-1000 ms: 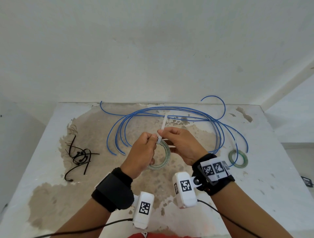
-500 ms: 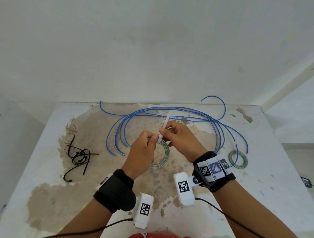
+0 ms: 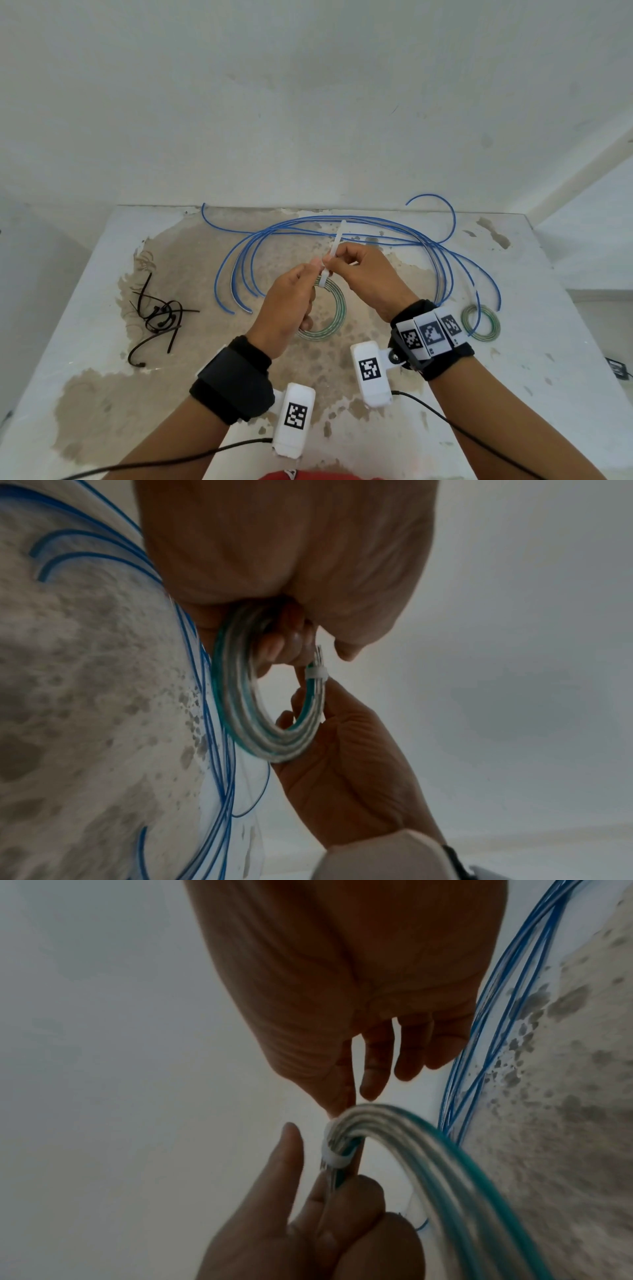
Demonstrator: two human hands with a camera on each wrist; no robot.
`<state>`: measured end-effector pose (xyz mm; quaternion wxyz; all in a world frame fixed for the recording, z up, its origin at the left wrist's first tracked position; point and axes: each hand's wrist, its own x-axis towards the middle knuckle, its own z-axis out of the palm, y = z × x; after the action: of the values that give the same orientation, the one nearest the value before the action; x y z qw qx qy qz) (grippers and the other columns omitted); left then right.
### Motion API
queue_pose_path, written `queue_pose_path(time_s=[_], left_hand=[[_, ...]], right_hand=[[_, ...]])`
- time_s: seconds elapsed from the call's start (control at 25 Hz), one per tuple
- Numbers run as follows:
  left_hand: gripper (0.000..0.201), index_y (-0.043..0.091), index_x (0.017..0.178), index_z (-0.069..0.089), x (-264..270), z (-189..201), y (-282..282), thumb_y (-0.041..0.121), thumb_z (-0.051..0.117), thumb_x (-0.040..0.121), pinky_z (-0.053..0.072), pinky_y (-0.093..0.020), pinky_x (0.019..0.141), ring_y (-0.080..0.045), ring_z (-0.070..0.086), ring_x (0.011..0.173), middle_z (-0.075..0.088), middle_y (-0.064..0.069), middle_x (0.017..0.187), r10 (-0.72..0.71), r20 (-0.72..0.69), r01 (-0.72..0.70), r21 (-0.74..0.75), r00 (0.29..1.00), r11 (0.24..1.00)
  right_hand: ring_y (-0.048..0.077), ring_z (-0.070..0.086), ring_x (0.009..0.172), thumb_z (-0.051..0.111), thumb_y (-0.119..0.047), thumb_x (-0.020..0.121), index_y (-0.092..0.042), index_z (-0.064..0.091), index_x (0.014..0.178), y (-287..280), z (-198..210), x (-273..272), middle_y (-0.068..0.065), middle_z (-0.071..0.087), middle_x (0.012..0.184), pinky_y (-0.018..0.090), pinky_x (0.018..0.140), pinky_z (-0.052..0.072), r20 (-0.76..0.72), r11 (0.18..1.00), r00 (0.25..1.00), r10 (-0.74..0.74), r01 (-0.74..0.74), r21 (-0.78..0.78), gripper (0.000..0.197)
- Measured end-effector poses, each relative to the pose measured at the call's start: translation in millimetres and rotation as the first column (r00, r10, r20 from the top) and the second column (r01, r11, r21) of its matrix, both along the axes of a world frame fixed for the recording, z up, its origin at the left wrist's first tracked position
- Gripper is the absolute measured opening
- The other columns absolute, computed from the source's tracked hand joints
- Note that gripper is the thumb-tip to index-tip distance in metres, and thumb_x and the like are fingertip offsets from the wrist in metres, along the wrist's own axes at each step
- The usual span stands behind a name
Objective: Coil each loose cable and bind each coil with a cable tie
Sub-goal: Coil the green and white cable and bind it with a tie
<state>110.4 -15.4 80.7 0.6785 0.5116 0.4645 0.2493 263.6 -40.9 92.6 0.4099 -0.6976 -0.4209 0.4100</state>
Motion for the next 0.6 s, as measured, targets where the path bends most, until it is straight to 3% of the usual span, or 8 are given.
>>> queue_pose_path(time_s=[0.08,0.16,0.28,0.48,0.6], left_hand=[[0.035,0.017,0.096,0.071,0.6,2.8,0.8,0.047,0.054,0.099,0.033,-0.024,0.042,-0.006,0.028,0.044,0.034,0.015,0.047,-0.009,-0.046,0.011,0.049,0.999,0.999],[0.031,0.015,0.095,0.071,1.2,3.2,0.5,0.044,0.057,0.098,0.033,-0.025,0.042,-0.006,0.027,0.043,0.034,0.015,0.045,-0.02,-0.052,0.023,0.06,0.998,0.998],[0.028,0.015,0.097,0.07,0.0,-0.9,0.2,0.04,0.059,0.099,0.036,-0.025,0.042,-0.006,0.028,0.041,0.031,0.014,0.045,-0.056,-0.102,0.064,0.077,0.993,0.995],[0.025,0.017,0.099,0.066,-8.6,-8.8,4.4,0.04,0.057,0.1,0.04,-0.025,0.043,-0.006,0.034,0.043,0.037,0.014,0.049,-0.09,-0.155,0.111,0.131,0.984,0.985],[0.023,0.017,0.098,0.062,-15.0,-4.7,2.3,0.039,0.055,0.101,0.035,-0.024,0.041,-0.006,0.031,0.043,0.038,0.014,0.049,-0.095,-0.099,0.115,0.213,0.99,0.97]], right_hand=[[0.008,0.053,0.067,0.07,-0.029,0.094,-0.022,0.071,0.075,1.7,0.3,1.3,-0.006,0.062,0.069,0.028,0.067,0.04,-0.024,1.0,1.0,0.001,-0.002,-0.006,0.02],[0.013,0.061,0.075,0.066,-0.03,0.096,-0.022,0.073,0.082,3.1,0.4,2.1,0.006,0.071,0.082,0.026,0.065,0.043,-0.109,0.999,0.994,-0.031,0.026,-0.042,0.018],[0.012,0.069,0.084,0.062,-0.028,0.1,-0.015,0.071,0.082,6.1,-2.4,1.7,0.005,0.078,0.1,0.021,0.066,0.044,-0.163,0.995,0.983,-0.079,0.069,-0.067,0.024],[-0.004,0.067,0.075,0.063,-0.023,0.098,-0.007,0.069,0.074,2.8,0.4,-15.3,-0.004,0.077,0.085,0.021,0.075,0.05,-0.057,0.992,0.991,-0.122,0.124,0.038,0.03],[-0.005,0.068,0.077,0.064,-0.021,0.098,-0.007,0.068,0.072,6.4,8.5,-19.5,-0.004,0.076,0.082,0.022,0.077,0.051,-0.089,0.987,0.989,-0.12,0.129,0.097,0.03]])
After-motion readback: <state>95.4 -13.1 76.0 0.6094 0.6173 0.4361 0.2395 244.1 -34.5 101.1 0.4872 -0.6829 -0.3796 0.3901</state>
